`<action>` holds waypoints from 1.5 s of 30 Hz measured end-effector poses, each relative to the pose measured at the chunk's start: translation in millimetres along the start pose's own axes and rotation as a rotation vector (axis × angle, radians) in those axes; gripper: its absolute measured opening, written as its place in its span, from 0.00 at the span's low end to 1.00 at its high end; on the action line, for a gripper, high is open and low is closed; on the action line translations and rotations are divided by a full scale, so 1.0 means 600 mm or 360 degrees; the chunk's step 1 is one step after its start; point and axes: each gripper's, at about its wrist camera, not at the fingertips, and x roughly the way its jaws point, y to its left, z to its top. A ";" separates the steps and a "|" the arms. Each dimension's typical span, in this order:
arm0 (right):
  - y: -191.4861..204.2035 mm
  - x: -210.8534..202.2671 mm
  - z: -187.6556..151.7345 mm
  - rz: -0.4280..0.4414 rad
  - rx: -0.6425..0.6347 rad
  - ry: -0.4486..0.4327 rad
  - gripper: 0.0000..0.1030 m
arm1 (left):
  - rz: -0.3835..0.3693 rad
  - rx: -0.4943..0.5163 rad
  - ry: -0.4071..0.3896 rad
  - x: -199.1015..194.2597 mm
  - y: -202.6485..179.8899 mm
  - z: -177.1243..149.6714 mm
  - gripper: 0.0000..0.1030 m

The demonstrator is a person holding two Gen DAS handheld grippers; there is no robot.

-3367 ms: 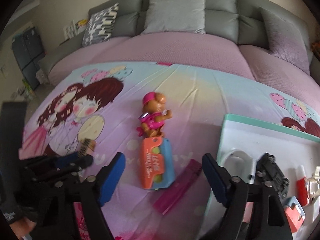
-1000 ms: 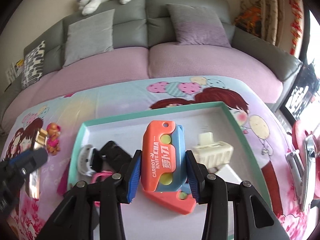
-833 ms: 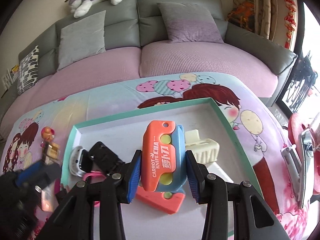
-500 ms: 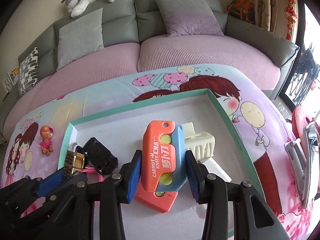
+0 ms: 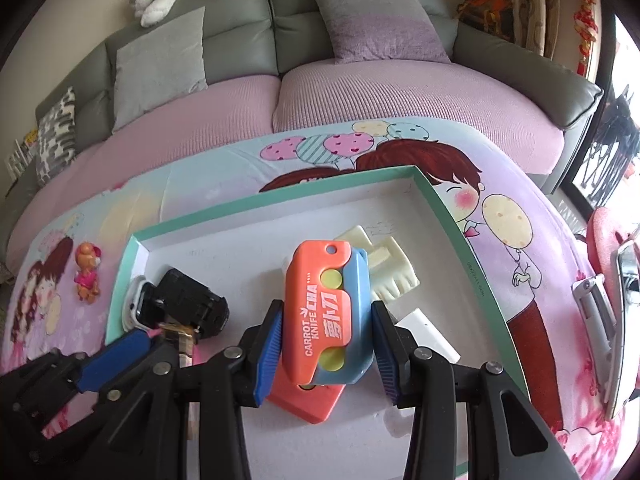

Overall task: Organize rigid objects
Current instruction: 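Carry the harmonica and orange toy knife into the tray and release both, then withdraw both open tools from the tray toward the pink lighter and toy dog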

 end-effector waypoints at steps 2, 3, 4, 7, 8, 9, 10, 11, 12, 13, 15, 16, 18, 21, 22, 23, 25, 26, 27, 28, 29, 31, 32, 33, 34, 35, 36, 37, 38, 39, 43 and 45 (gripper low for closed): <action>0.000 0.000 0.001 -0.0006 -0.0001 -0.0002 0.44 | -0.0002 0.0008 0.0001 -0.001 0.000 -0.001 0.21; -0.001 -0.001 0.001 -0.0006 0.0006 -0.0003 0.44 | 0.0000 0.0008 0.0007 -0.002 0.001 -0.001 0.21; -0.001 -0.003 0.002 -0.0005 0.0012 -0.0014 0.45 | -0.0001 0.0007 0.0008 -0.003 0.002 -0.001 0.21; -0.004 -0.014 0.006 -0.0002 0.0031 -0.0059 0.48 | -0.0008 -0.0001 -0.0006 -0.010 0.004 0.001 0.21; -0.004 -0.018 0.007 0.0006 0.0037 -0.0074 0.48 | -0.0012 -0.0002 -0.0013 -0.013 0.004 0.002 0.22; -0.005 -0.020 0.009 0.0012 0.0043 -0.0086 0.48 | -0.0018 -0.0004 -0.0023 -0.017 0.004 0.003 0.22; -0.005 -0.024 0.010 0.0015 0.0049 -0.0099 0.48 | -0.0020 -0.0005 -0.0030 -0.020 0.004 0.004 0.22; -0.006 -0.029 0.012 0.0019 0.0055 -0.0120 0.48 | -0.0019 -0.0006 -0.0038 -0.024 0.004 0.006 0.23; -0.007 -0.034 0.013 0.0026 0.0066 -0.0144 0.48 | -0.0019 -0.0006 -0.0053 -0.030 0.005 0.008 0.23; -0.009 -0.040 0.015 0.0040 0.0082 -0.0170 0.48 | -0.0018 -0.0009 -0.0065 -0.034 0.007 0.009 0.24; -0.013 -0.049 0.018 0.0075 0.0115 -0.0208 0.48 | -0.0014 -0.0025 -0.0095 -0.046 0.012 0.012 0.32; -0.014 -0.051 0.019 0.0088 0.0129 -0.0218 0.48 | -0.0004 -0.0035 -0.0118 -0.053 0.016 0.014 0.37; -0.012 -0.051 0.020 0.0081 0.0125 -0.0216 0.48 | 0.0032 -0.0049 -0.0151 -0.065 0.023 0.016 0.38; -0.004 -0.043 0.019 0.0060 0.0096 -0.0186 0.48 | 0.0085 -0.0092 -0.0195 -0.079 0.041 0.019 0.39; -0.002 -0.040 0.019 0.0061 0.0090 -0.0175 0.48 | 0.0104 -0.0111 -0.0199 -0.079 0.048 0.019 0.40; 0.001 -0.038 0.018 0.0062 0.0083 -0.0168 0.48 | 0.0128 -0.0133 -0.0199 -0.080 0.055 0.020 0.41; 0.006 -0.034 0.018 0.0058 0.0064 -0.0158 0.48 | 0.0185 -0.0190 -0.0199 -0.080 0.073 0.020 0.55; 0.009 -0.033 0.017 0.0055 0.0056 -0.0153 0.53 | 0.0201 -0.0211 -0.0199 -0.080 0.080 0.018 0.61; 0.012 -0.032 0.017 0.0055 0.0046 -0.0148 0.57 | 0.0217 -0.0237 -0.0202 -0.080 0.089 0.016 0.61; 0.015 -0.030 0.017 0.0056 0.0034 -0.0143 0.58 | 0.0231 -0.0254 -0.0200 -0.080 0.095 0.015 0.61; 0.019 -0.027 0.016 0.0056 0.0023 -0.0138 0.59 | 0.0248 -0.0268 -0.0198 -0.079 0.099 0.014 0.62; 0.025 -0.023 0.015 0.0060 0.0002 -0.0125 0.62 | 0.0303 -0.0305 -0.0193 -0.077 0.112 0.012 0.67; 0.027 -0.020 0.014 0.0063 -0.0009 -0.0119 0.71 | 0.0336 -0.0327 -0.0195 -0.077 0.120 0.011 0.72; 0.032 -0.019 0.014 0.0068 -0.0023 -0.0118 0.78 | 0.0358 -0.0343 -0.0199 -0.078 0.126 0.009 0.75; 0.034 -0.019 0.013 0.0073 -0.0029 -0.0121 0.79 | 0.0381 -0.0359 -0.0205 -0.078 0.132 0.008 0.81; 0.037 -0.019 0.014 0.0081 -0.0034 -0.0126 0.79 | 0.0402 -0.0374 -0.0210 -0.081 0.137 0.006 0.83; 0.039 -0.020 0.014 0.0092 -0.0035 -0.0133 0.80 | 0.0432 -0.0395 -0.0210 -0.081 0.145 0.003 0.84; 0.042 -0.020 0.014 0.0103 -0.0036 -0.0139 0.83 | 0.0453 -0.0412 -0.0202 -0.079 0.152 0.002 0.85; 0.045 -0.021 0.013 0.0109 -0.0040 -0.0144 0.90 | 0.0474 -0.0430 -0.0191 -0.077 0.160 0.000 0.88; 0.048 -0.021 0.013 0.0111 -0.0047 -0.0149 0.99 | 0.0486 -0.0442 -0.0184 -0.076 0.163 -0.002 0.90; 0.058 -0.021 0.013 0.0122 -0.0078 -0.0171 1.00 | 0.0547 -0.0518 -0.0204 -0.077 0.188 -0.009 0.94; 0.061 -0.018 0.013 0.0119 -0.0074 -0.0163 1.00 | 0.0568 -0.0532 -0.0218 -0.079 0.197 -0.013 0.94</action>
